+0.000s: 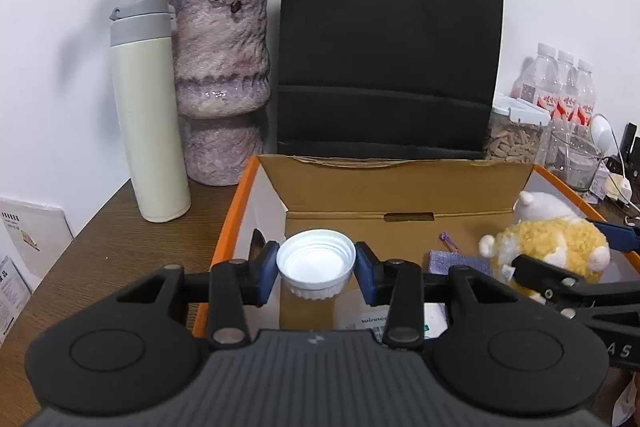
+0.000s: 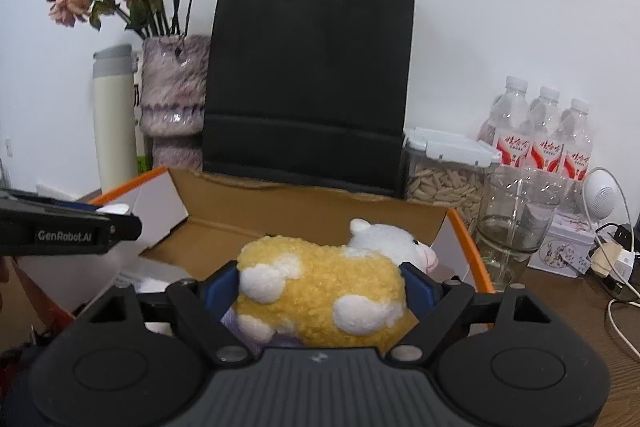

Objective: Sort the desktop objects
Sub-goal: 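Lower the plush sheep into the box and open the right gripper, then place the white cap into the box with the left gripper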

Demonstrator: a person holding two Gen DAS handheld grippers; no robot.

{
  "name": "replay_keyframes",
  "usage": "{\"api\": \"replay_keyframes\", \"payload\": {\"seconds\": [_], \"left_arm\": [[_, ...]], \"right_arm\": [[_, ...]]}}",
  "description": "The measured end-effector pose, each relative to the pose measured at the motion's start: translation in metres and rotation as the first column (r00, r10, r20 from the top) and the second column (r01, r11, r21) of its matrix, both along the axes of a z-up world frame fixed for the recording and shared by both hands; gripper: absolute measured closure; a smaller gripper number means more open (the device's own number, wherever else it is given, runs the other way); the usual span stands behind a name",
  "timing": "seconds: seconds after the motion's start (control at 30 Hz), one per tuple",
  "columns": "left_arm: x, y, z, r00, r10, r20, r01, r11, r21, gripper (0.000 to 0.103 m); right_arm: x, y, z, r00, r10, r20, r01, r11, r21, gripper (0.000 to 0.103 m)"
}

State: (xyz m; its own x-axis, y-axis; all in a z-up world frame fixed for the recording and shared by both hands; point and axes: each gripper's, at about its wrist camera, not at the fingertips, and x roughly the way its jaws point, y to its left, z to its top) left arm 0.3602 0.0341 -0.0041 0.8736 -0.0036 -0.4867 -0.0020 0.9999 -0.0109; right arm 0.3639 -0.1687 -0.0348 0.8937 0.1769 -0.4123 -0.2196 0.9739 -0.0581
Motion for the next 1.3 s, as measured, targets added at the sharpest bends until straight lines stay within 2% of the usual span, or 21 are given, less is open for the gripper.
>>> {"api": "replay_keyframes", "payload": {"seconds": [0.1,0.2,0.23,0.27,0.37,0.5,0.67,0.87,1.2,1.3], "left_arm": [[-0.001,-0.002,0.0,1.0,-0.001,0.0,0.001,1.0,0.006,0.062],[-0.003,-0.002,0.0,1.0,-0.002,0.006,0.002,1.0,0.004,0.053],[-0.002,-0.002,0.001,1.0,-0.002,0.01,0.002,1.0,0.001,0.041],[-0.003,-0.002,0.001,1.0,-0.001,0.015,0.001,1.0,-0.002,0.022],[-0.007,-0.005,0.004,0.999,-0.011,0.04,0.011,1.0,-0.005,0.0],[-0.013,-0.015,0.006,0.998,-0.018,0.065,0.015,0.999,0.045,0.0],[-0.017,-0.017,0.005,0.999,-0.008,0.047,0.006,0.999,0.039,0.0],[-0.033,-0.012,0.015,0.997,0.01,0.075,-0.009,1.0,-0.006,0.0],[-0.088,-0.013,0.021,0.993,0.021,0.112,-0.016,0.999,-0.047,0.0],[-0.106,-0.018,0.017,0.994,0.01,0.108,-0.007,0.999,-0.032,0.0]], "right_arm": [[-0.001,0.003,-0.004,1.0,0.009,-0.013,-0.009,1.0,-0.013,0.019],[-0.002,0.005,-0.006,1.0,0.009,-0.017,-0.009,1.0,-0.022,0.019],[-0.002,0.005,-0.006,1.0,0.008,-0.018,-0.008,1.0,-0.023,0.019],[-0.002,0.005,-0.007,1.0,0.007,-0.021,-0.008,1.0,-0.021,0.017],[-0.003,0.004,-0.007,0.999,0.011,-0.033,-0.011,1.0,-0.014,0.016],[-0.008,0.007,-0.005,0.999,0.02,-0.027,-0.02,1.0,-0.016,0.005],[-0.016,0.009,0.001,1.0,0.021,-0.018,-0.022,1.0,-0.02,0.005],[-0.032,0.002,0.015,1.0,0.011,-0.003,-0.011,1.0,0.007,0.005],[-0.075,-0.019,0.025,1.0,-0.001,0.025,0.001,1.0,0.027,0.005],[-0.09,-0.029,0.023,1.0,-0.009,0.023,0.008,1.0,0.025,0.005]]}}
